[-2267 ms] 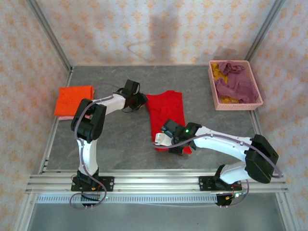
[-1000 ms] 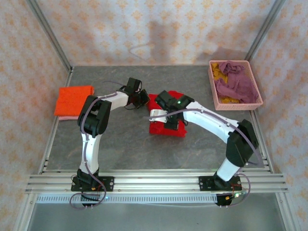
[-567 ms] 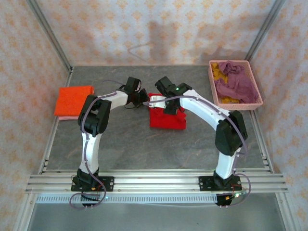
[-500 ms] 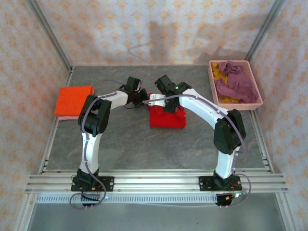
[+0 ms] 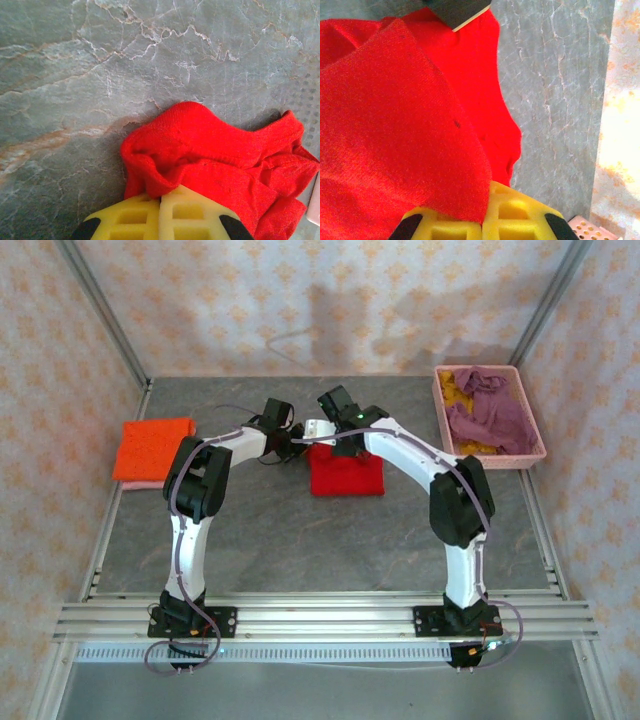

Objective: Fold and stack the t-shirts

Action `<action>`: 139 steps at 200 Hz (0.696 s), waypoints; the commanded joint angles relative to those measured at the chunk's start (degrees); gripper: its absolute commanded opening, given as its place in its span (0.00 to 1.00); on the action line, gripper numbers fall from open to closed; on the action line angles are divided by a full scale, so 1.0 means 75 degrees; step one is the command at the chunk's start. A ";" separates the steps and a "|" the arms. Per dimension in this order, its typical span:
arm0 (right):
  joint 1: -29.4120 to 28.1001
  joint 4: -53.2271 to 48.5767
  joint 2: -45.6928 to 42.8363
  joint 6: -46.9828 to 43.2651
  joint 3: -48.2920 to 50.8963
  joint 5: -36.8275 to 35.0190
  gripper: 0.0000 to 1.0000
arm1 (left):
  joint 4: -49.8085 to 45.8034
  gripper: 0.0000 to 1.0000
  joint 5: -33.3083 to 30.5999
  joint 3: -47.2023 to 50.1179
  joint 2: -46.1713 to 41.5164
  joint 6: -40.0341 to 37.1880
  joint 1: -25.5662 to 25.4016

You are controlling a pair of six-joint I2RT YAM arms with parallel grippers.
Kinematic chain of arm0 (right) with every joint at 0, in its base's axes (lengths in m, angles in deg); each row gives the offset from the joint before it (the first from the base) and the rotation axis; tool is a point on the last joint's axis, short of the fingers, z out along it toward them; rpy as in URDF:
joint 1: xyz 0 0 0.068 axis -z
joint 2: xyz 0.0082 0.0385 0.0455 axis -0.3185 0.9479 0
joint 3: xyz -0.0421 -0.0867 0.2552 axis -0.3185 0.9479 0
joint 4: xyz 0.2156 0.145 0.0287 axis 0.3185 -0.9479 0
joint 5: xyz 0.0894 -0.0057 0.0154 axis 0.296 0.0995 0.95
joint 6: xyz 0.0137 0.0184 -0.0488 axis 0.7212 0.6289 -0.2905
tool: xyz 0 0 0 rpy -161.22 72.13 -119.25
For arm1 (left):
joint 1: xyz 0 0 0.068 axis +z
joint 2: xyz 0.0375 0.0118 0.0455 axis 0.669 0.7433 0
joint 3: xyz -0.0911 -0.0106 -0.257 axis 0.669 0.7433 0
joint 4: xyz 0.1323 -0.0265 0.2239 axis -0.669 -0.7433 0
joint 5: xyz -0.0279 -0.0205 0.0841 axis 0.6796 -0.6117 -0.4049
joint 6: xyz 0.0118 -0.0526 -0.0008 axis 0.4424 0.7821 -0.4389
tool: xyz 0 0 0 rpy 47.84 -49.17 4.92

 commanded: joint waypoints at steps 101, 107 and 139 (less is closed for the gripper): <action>0.0300 0.1337 0.1236 -0.0288 -0.0827 -0.1257 0.00 | -0.0738 0.00 -0.0233 0.0064 0.0381 -0.0202 0.0086; 0.0327 0.1372 0.1225 -0.0249 -0.0807 -0.1237 0.00 | -0.0745 0.00 -0.0233 0.0061 0.0384 -0.0205 0.0083; 0.0345 0.1869 0.1268 -0.0247 -0.0564 -0.0967 0.00 | -0.0738 0.00 -0.0220 0.0026 0.0413 -0.0190 0.0086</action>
